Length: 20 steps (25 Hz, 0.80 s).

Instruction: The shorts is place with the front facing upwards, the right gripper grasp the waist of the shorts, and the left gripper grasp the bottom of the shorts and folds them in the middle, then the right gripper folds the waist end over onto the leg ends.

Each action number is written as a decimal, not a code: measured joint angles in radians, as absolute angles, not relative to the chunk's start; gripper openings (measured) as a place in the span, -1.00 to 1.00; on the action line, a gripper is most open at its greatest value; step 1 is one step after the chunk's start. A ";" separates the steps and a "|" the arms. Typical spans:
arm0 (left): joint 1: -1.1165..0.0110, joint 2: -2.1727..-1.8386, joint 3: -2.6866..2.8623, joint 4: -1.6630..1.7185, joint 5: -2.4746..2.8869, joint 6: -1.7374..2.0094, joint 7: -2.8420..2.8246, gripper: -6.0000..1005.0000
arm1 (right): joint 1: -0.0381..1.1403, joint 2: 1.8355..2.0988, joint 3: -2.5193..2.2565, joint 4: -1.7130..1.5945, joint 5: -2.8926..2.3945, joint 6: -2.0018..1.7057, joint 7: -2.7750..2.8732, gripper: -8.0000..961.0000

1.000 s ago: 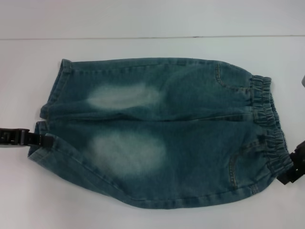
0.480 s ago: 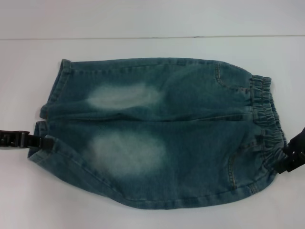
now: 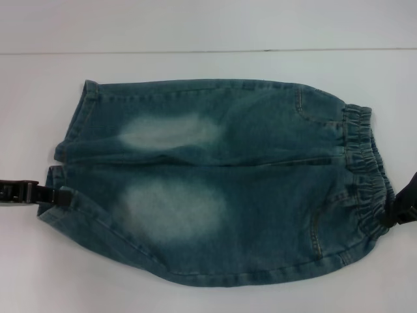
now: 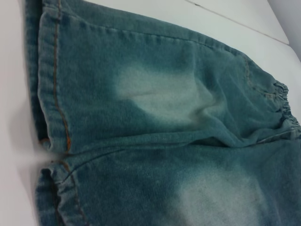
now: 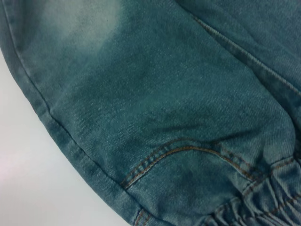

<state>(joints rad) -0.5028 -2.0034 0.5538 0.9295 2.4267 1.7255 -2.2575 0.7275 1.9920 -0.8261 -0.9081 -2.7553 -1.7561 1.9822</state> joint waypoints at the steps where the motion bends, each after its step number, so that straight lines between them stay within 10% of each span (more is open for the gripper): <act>1: -0.502 -2.003 0.554 0.930 2.427 1.726 -2.258 -0.93 | 0.728 1.992 -0.826 -0.908 -2.755 -1.756 1.983 -0.60; 10: -0.505 -1.997 0.552 0.935 2.367 1.769 -2.261 -0.93 | 0.724 1.981 -0.793 -0.908 -2.729 -1.794 1.969 -0.88; 20: -0.546 -1.945 0.442 0.816 2.298 1.674 -2.259 -0.93 | 0.705 1.887 -0.495 -0.720 -2.579 -1.820 1.921 -0.91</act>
